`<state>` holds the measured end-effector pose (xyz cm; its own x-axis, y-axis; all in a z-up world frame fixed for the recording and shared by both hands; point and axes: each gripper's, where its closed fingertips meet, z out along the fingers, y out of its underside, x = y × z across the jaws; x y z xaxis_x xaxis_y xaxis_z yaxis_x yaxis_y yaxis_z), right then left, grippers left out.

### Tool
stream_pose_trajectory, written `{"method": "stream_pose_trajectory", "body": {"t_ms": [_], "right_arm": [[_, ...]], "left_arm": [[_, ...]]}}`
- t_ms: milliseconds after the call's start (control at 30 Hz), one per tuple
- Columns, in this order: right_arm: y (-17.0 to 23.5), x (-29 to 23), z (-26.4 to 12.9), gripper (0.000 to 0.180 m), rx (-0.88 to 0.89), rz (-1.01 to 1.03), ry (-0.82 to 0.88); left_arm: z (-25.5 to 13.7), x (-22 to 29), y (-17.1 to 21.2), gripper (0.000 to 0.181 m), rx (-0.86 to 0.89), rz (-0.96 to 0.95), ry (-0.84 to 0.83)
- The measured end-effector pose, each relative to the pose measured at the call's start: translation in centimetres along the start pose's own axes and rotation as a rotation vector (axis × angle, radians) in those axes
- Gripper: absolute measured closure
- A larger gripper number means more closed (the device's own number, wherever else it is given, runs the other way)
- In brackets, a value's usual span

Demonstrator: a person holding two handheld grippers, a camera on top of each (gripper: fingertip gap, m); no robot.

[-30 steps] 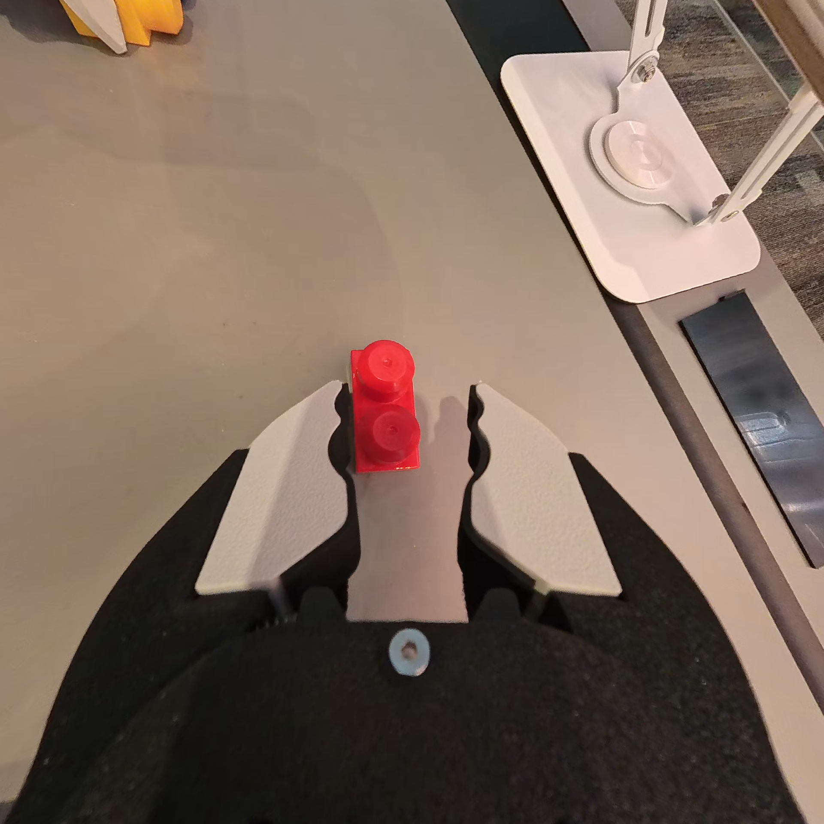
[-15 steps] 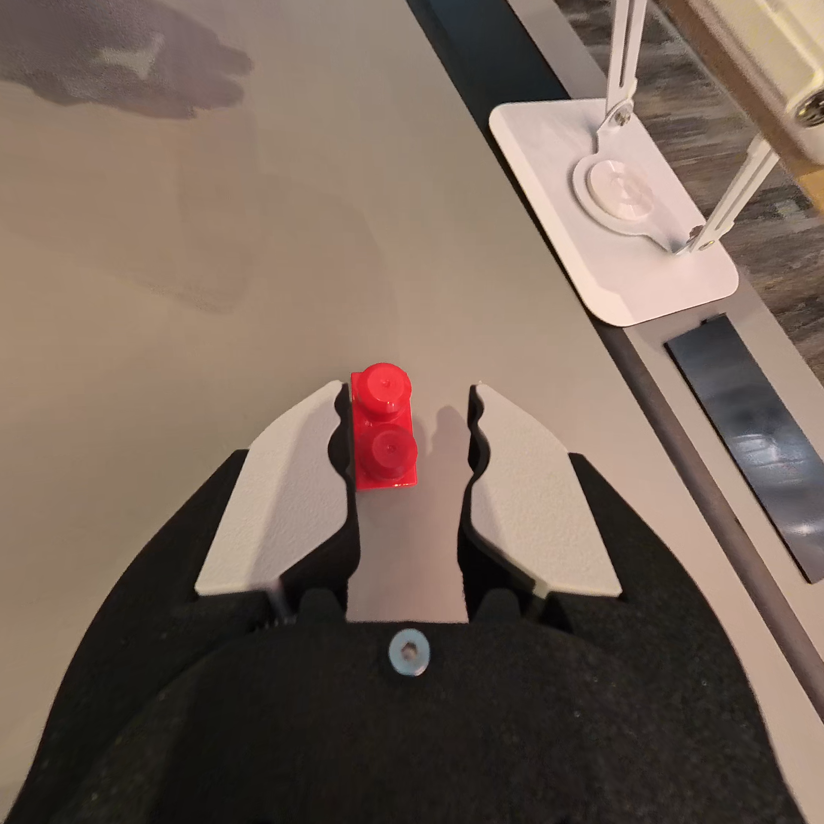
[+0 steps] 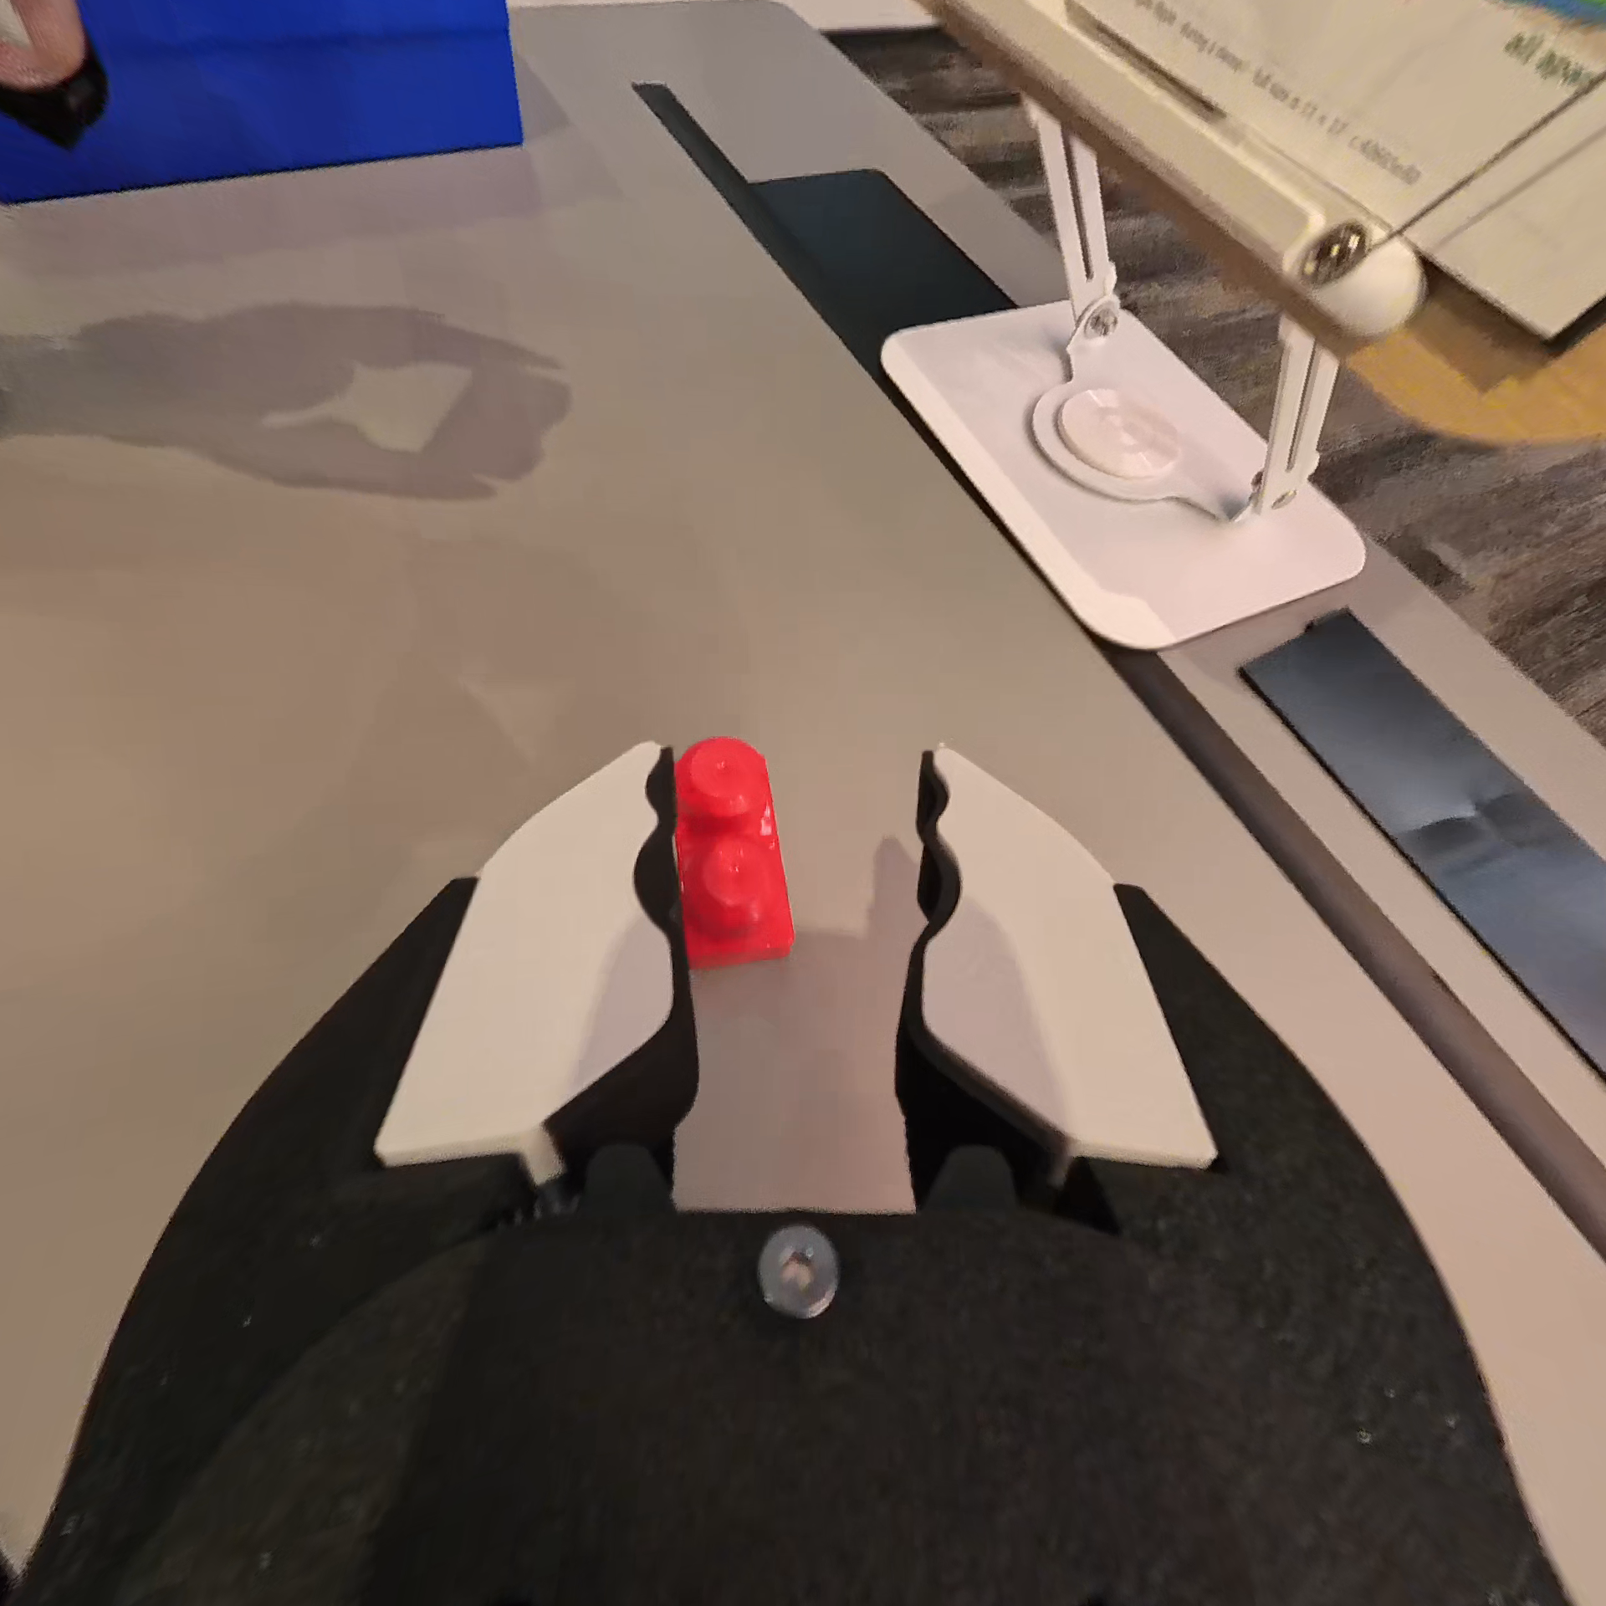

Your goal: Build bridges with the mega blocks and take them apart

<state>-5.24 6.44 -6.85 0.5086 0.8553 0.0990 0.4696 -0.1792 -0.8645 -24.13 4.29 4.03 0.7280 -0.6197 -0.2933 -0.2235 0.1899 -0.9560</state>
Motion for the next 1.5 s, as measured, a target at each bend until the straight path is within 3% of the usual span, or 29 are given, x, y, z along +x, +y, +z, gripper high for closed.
{"method": "stream_pose_trajectory", "body": {"t_ms": [200, 500, 700, 900, 1167, 1333, 1500], "right_arm": [[2.7, -0.7, 0.9, 0.126, -0.073, 0.019, -0.067], [5.1, -1.8, 2.5, 0.14, -0.156, 0.027, -0.131], [5.6, -2.3, 3.4, 0.134, -0.231, -0.04, -0.114], [5.9, -2.4, 4.0, 0.147, -0.264, -0.036, -0.133], [6.4, -2.3, 4.2, 0.145, -0.296, -0.017, -0.137], [4.5, -2.4, 4.0, 0.146, -0.232, 0.029, -0.145], [-0.2, -1.1, 2.6, 0.146, -0.089, 0.146, -0.067]], "left_arm": [[2.4, -1.4, -1.2, 0.106, 0.117, -0.195, 0.079], [1.6, -1.7, -0.9, 0.106, 0.221, -0.294, 0.124], [1.4, -1.6, 0.0, 0.106, 0.217, -0.304, 0.135], [1.5, -1.0, -0.2, 0.106, 0.214, -0.291, 0.149], [1.5, -0.6, -0.2, 0.106, 0.215, -0.292, 0.164], [1.6, -0.6, 0.0, 0.106, 0.212, -0.282, 0.157], [1.5, -1.1, 0.4, 0.106, 0.201, -0.185, 0.077]]}}
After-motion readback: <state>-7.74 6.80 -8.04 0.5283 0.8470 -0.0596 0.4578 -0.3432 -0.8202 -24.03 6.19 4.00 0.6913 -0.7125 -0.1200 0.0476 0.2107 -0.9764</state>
